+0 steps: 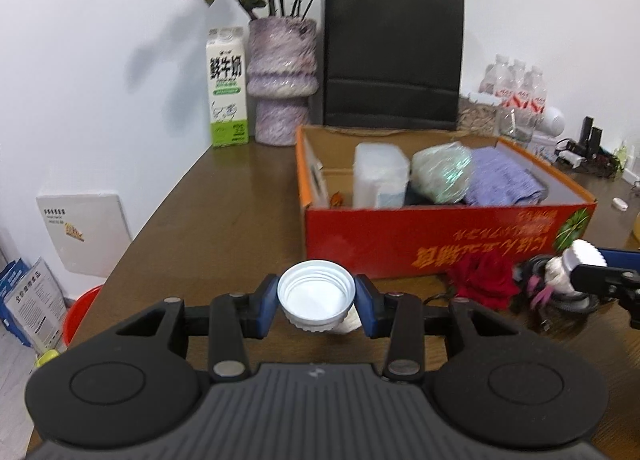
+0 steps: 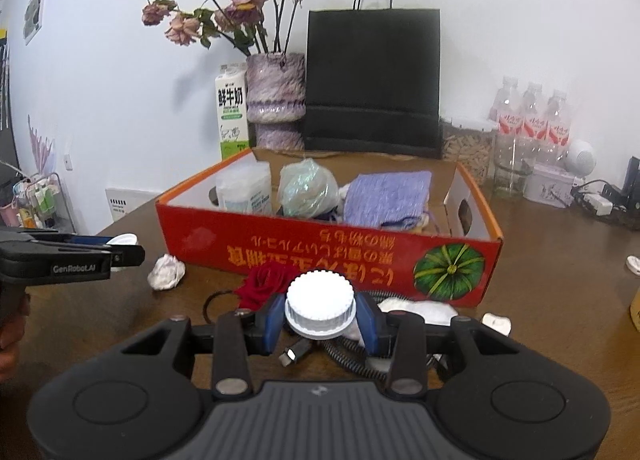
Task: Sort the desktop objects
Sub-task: 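Carry both white caps into the box and open both tools, then withdraw both tools from the box back over the table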
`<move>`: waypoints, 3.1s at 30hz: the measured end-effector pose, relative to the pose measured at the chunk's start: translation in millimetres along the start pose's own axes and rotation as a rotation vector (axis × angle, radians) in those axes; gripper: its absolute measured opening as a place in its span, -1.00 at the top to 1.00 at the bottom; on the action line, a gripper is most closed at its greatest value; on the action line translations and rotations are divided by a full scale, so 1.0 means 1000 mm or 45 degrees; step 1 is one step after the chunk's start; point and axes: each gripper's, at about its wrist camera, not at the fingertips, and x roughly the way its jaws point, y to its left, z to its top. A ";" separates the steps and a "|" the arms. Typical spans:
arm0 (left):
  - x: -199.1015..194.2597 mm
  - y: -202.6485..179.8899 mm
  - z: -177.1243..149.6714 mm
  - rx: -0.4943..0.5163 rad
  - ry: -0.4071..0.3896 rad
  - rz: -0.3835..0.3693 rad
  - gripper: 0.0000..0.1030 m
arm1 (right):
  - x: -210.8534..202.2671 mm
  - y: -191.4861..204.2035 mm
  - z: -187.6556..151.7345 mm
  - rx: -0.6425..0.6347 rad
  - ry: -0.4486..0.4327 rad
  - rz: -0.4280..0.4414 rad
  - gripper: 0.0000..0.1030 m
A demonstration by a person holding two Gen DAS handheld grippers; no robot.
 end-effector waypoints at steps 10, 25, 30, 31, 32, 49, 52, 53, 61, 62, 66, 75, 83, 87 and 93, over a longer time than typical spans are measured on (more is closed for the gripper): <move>-0.002 -0.034 0.030 0.034 -0.070 -0.064 0.21 | 0.002 -0.011 0.027 -0.020 -0.080 -0.006 0.26; 0.037 -0.102 0.067 0.044 -0.112 -0.173 0.21 | 0.036 -0.049 0.065 -0.027 -0.113 -0.035 0.26; 0.062 -0.115 0.071 0.031 -0.071 -0.191 0.21 | 0.056 -0.066 0.068 -0.020 -0.082 -0.045 0.26; 0.068 -0.117 0.071 0.025 -0.058 -0.191 0.21 | 0.060 -0.070 0.067 -0.020 -0.075 -0.047 0.26; 0.073 -0.118 0.071 0.021 -0.049 -0.190 0.21 | 0.063 -0.073 0.068 -0.021 -0.070 -0.051 0.26; 0.117 -0.116 0.069 0.050 -0.012 -0.161 0.21 | 0.104 -0.086 0.059 -0.049 0.009 -0.044 0.26; 0.115 -0.117 0.068 0.065 -0.029 -0.146 0.20 | 0.102 -0.085 0.059 -0.052 0.008 -0.045 0.25; 0.114 -0.117 0.068 0.066 -0.037 -0.140 0.17 | 0.102 -0.085 0.058 -0.048 0.008 -0.046 0.25; 0.096 -0.114 0.071 0.065 -0.162 0.003 -0.99 | 0.091 -0.094 0.063 0.004 -0.079 -0.084 -0.64; 0.096 -0.112 0.072 0.056 -0.172 0.022 -1.00 | 0.089 -0.095 0.064 0.010 -0.093 -0.088 -0.79; 0.095 -0.108 0.073 0.029 -0.179 0.008 -1.00 | 0.090 -0.097 0.064 0.014 -0.100 -0.084 -1.00; 0.095 -0.110 0.070 0.035 -0.183 0.047 -1.00 | 0.089 -0.090 0.061 -0.011 -0.103 -0.085 -1.00; 0.091 -0.110 0.067 0.012 -0.215 0.066 -1.00 | 0.085 -0.087 0.061 -0.011 -0.114 -0.090 -1.00; 0.086 -0.110 0.065 0.011 -0.223 0.067 -1.00 | 0.081 -0.084 0.060 -0.015 -0.116 -0.083 -1.00; 0.074 -0.105 0.055 0.003 -0.232 0.069 -1.00 | 0.071 -0.083 0.053 -0.027 -0.120 -0.090 -1.00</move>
